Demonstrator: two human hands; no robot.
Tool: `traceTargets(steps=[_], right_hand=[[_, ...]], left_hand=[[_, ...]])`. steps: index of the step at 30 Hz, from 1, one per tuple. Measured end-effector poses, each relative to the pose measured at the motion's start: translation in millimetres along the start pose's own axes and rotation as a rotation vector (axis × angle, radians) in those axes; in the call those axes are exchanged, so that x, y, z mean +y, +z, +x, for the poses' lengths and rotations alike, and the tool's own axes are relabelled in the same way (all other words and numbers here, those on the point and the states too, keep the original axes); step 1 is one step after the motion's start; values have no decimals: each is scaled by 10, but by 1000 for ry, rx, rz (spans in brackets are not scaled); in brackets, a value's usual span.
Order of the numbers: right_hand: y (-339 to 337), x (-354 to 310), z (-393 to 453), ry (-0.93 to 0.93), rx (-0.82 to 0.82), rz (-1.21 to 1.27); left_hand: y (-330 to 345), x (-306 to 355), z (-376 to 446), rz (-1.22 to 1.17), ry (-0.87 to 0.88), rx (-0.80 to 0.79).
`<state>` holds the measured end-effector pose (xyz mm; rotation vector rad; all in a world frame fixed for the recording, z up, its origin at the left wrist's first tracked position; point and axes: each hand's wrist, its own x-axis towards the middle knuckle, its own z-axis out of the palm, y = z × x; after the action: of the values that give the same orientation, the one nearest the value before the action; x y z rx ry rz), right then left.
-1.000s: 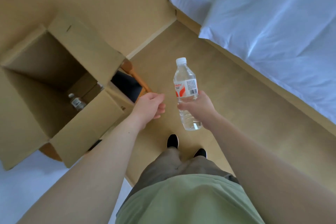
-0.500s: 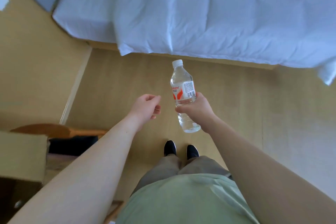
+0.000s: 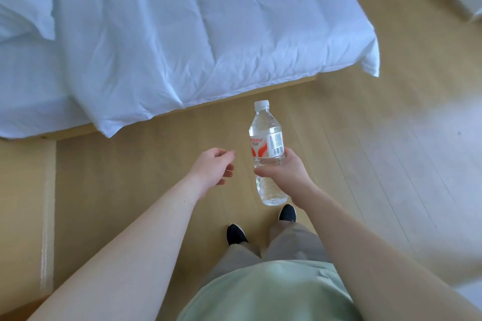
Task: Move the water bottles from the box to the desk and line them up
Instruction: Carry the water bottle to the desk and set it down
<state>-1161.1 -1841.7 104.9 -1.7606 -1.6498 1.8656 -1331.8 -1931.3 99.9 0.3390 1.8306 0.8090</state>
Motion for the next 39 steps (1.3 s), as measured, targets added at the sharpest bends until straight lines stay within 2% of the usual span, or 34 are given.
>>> traceTargets(steps=[9, 24, 30, 39], right_hand=[[-777, 172, 173, 54, 150, 128], [-2629, 471, 893, 93, 167, 187], [-3330, 509, 999, 106, 241, 267], [-4043, 504, 1236, 143, 344, 403]], left_hand=[[737, 520, 305, 170, 35, -129], [2487, 1522, 745, 298, 28, -158], [3119, 1967, 842, 387, 65, -222], [3834, 2591, 1263, 520, 122, -335]])
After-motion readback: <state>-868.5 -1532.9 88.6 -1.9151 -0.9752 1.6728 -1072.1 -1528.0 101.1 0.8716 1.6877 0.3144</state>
